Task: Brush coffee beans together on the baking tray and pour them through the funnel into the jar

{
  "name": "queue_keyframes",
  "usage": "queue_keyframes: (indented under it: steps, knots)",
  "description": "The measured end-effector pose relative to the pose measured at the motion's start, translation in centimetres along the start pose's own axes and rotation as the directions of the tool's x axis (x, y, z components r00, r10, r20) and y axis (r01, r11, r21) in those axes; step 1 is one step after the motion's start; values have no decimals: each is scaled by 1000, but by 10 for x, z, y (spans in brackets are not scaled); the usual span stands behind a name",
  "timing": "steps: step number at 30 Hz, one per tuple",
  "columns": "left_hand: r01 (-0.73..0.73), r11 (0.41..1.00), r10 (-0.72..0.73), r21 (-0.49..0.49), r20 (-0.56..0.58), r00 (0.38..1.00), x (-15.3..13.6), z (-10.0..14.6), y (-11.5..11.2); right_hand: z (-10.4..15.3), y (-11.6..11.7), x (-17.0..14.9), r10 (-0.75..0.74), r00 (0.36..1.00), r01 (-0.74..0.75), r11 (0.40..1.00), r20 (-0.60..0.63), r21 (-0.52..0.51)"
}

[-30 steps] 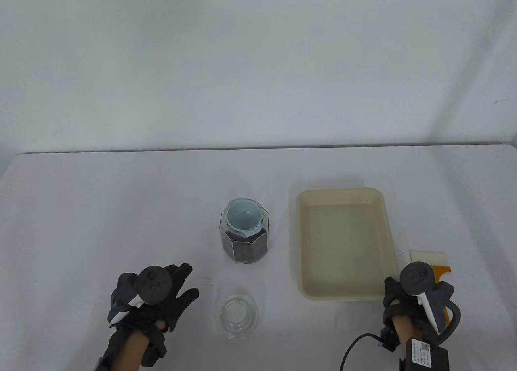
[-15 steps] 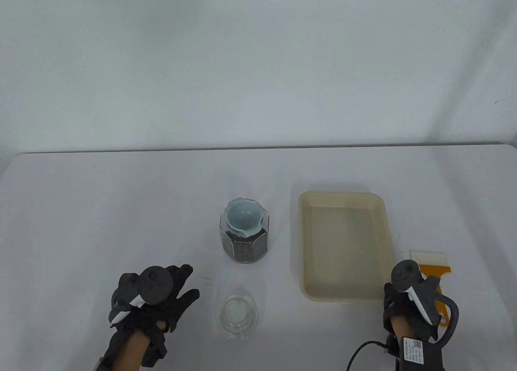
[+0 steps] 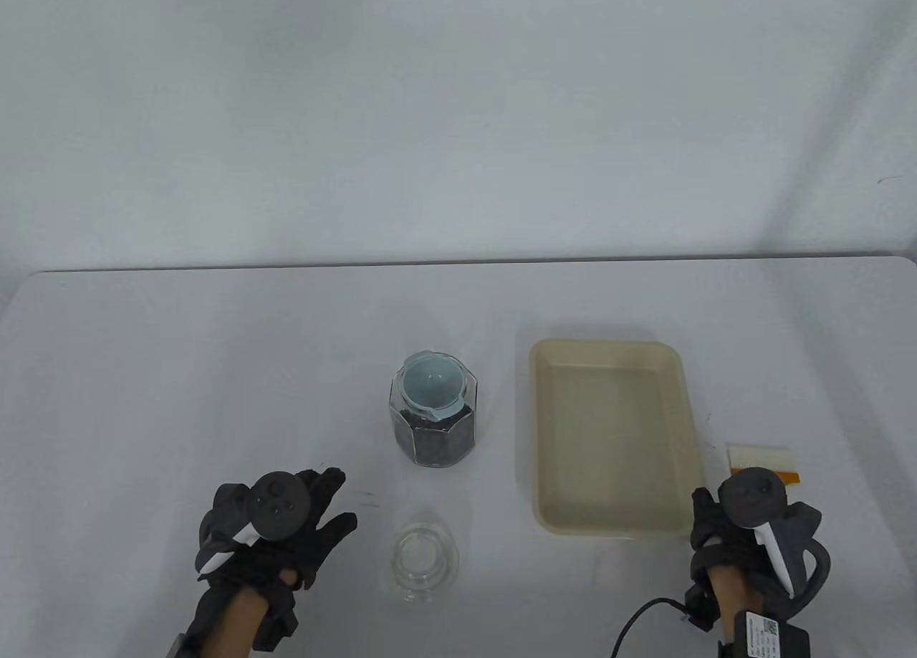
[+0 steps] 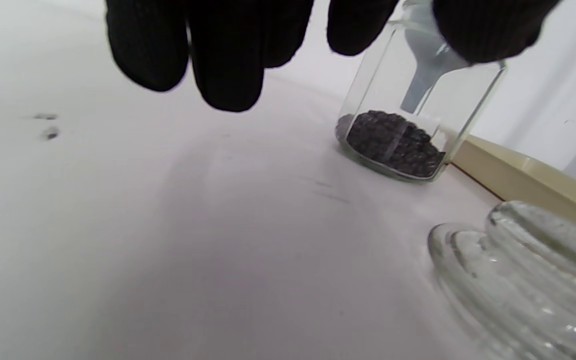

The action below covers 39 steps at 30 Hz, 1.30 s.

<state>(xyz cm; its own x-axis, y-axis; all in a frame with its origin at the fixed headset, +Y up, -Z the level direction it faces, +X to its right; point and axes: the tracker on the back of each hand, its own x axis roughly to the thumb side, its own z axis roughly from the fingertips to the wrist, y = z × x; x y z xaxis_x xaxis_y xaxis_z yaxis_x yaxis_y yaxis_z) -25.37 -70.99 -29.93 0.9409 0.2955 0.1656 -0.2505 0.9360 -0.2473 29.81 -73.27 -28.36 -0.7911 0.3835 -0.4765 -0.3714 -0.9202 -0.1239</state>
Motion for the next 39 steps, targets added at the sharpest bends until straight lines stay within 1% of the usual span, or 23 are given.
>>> queue_keyframes:
  steps: [3, 5, 6, 9, 11, 12, 14, 18, 21, 24, 31, 34, 39]
  knots:
    - [-6, 1000, 6, 13, 31, 1000, 10, 1, 2, 1, -1, 3, -11, 1000, 11, 1000, 20, -8]
    - [12, 1000, -11, -6, 88, 996, 25, 1, 0, 1, -1, 5, -6, 999, 7, 1000, 37, -14]
    - [33, 999, -32, -11, 109, 994, 32, 1, -1, 1, -1, 6, -7, 999, 8, 1000, 40, -14]
    - [161, 985, -147, -57, 189, 971, 62, 1, -7, 2, -1, 7, -13, 999, 14, 1000, 45, -17]
    - [253, 961, -222, -114, 229, 948, 80, 0, -14, 2, -1, 7, -13, 999, 14, 1000, 47, -18]
    - [314, 937, -271, -153, 246, 931, 91, 0, -19, 2, 0, 6, -13, 999, 14, 1000, 49, -18]
    - [389, 899, -330, -202, 273, 904, 107, -2, -28, 2, 0, 6, -17, 999, 18, 1000, 52, -17]
    - [453, 866, -384, -212, 300, 873, 128, -9, -42, 1, 2, 5, -22, 998, 23, 1000, 59, -20]
    - [471, 864, -412, -176, 291, 864, 133, -11, -44, 1, 3, 5, -24, 998, 25, 999, 62, -20]
    - [474, 868, -426, -144, 274, 862, 130, -11, -42, 1, 3, 6, -17, 998, 19, 1000, 66, -21]
    - [382, 916, -344, -123, 251, 905, 114, -10, -36, 3, 4, 15, -7, 994, 12, 999, 105, -46]
    - [334, 937, -300, -107, 248, 921, 109, -10, -33, 4, 4, 19, 33, 993, -25, 997, 115, -72]
    - [297, 950, -268, -92, 242, 933, 104, -8, -29, 4, 5, 21, 61, 992, -52, 995, 113, -80]
